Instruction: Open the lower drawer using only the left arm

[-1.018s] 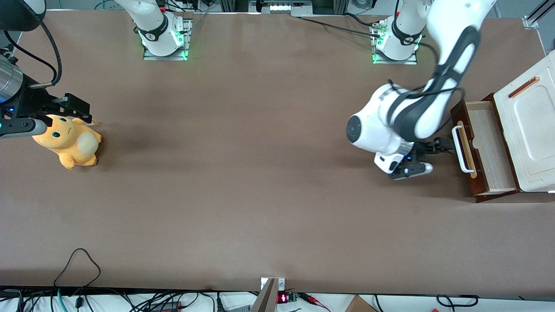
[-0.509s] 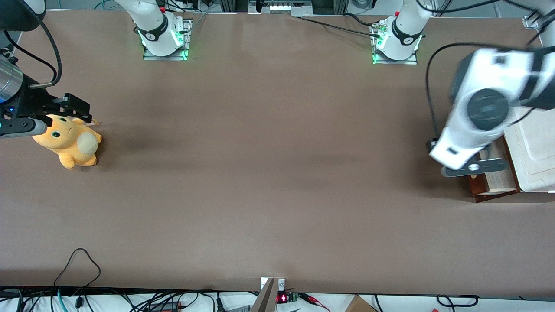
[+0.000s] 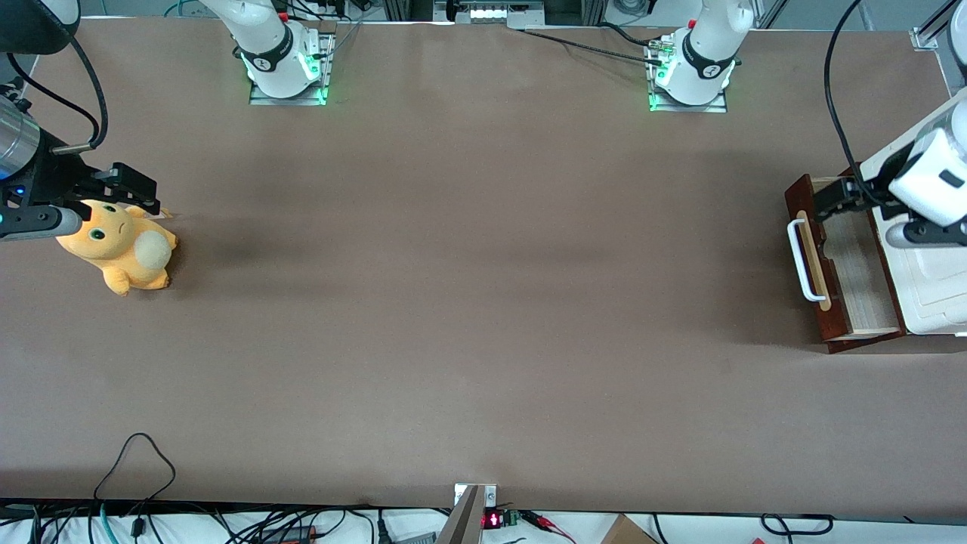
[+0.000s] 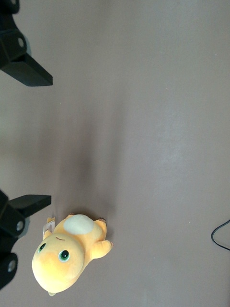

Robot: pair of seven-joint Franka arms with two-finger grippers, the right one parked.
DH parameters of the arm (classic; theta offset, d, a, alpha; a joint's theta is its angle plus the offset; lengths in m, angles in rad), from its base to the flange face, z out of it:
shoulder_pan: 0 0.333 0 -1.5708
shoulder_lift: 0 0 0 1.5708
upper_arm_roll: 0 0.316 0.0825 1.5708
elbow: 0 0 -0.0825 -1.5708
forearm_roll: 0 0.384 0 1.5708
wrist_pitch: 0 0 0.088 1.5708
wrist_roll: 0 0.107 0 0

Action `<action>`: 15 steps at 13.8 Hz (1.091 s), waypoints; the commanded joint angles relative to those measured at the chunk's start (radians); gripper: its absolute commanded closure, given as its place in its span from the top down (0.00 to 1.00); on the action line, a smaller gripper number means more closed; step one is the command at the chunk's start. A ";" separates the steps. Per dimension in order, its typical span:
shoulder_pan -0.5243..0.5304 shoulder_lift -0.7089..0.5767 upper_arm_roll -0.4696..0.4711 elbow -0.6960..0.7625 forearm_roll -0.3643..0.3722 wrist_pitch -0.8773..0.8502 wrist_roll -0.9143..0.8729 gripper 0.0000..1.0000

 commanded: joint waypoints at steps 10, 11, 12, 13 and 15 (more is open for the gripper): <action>-0.035 -0.082 0.054 -0.109 -0.054 0.048 0.047 1.00; -0.035 -0.082 0.054 -0.109 -0.054 0.048 0.047 1.00; -0.035 -0.082 0.054 -0.109 -0.052 0.048 0.048 1.00; -0.035 -0.080 0.054 -0.109 -0.050 0.046 0.057 1.00; -0.035 -0.080 0.054 -0.109 -0.049 0.046 0.057 1.00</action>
